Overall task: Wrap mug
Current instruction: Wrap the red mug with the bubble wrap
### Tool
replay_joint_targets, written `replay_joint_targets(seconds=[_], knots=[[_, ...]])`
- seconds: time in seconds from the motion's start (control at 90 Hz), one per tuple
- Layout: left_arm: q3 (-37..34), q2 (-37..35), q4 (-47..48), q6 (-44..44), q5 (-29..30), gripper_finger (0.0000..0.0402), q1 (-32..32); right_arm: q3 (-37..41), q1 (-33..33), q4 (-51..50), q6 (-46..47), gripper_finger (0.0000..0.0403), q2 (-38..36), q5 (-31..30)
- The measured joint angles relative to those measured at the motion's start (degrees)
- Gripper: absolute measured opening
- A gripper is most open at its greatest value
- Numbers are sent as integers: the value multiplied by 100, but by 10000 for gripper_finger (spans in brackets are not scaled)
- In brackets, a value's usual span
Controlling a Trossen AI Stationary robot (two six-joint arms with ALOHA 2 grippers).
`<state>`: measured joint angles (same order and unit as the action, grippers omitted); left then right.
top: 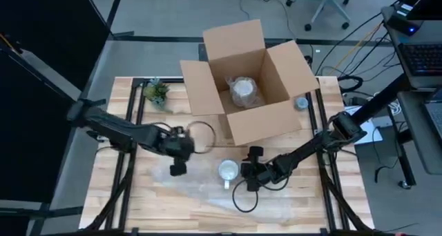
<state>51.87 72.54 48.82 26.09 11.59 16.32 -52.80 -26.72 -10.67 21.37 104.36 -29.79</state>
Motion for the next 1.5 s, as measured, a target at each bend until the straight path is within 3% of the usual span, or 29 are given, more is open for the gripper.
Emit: replay_joint_targets(seconds=[0.133, 0.256, 0.611, 0.733, 0.922, 1.167, 1.322, 1.5], knots=[[-1314, -352, -1136, 756, 7, 143, -59, 0, 4, -7, 0, 242, 0, -3], [-2109, -288, -2389, 858, -15, 143, -61, 0, 40, 8, 1, 242, 0, -1], [-2568, 656, -3969, 743, 145, 143, -199, -1, 103, 12, 62, 242, 0, -18], [-2557, 965, -4128, 593, 280, 119, -189, -2, 115, 10, 70, 242, 0, -20], [-2450, 800, -3929, 504, 318, 12, -171, -2, 116, -5, 70, 242, 0, -25], [-1654, -115, -2875, 662, 107, 9, 301, -2, 116, -66, 68, 242, 0, -23], [-1089, -453, -2914, 844, -80, 1, 892, -6, 116, -125, 48, 242, 0, -7], [-525, -475, -2875, 1660, -384, 0, 1874, -17, 114, -348, 41, 242, -2, -16]])
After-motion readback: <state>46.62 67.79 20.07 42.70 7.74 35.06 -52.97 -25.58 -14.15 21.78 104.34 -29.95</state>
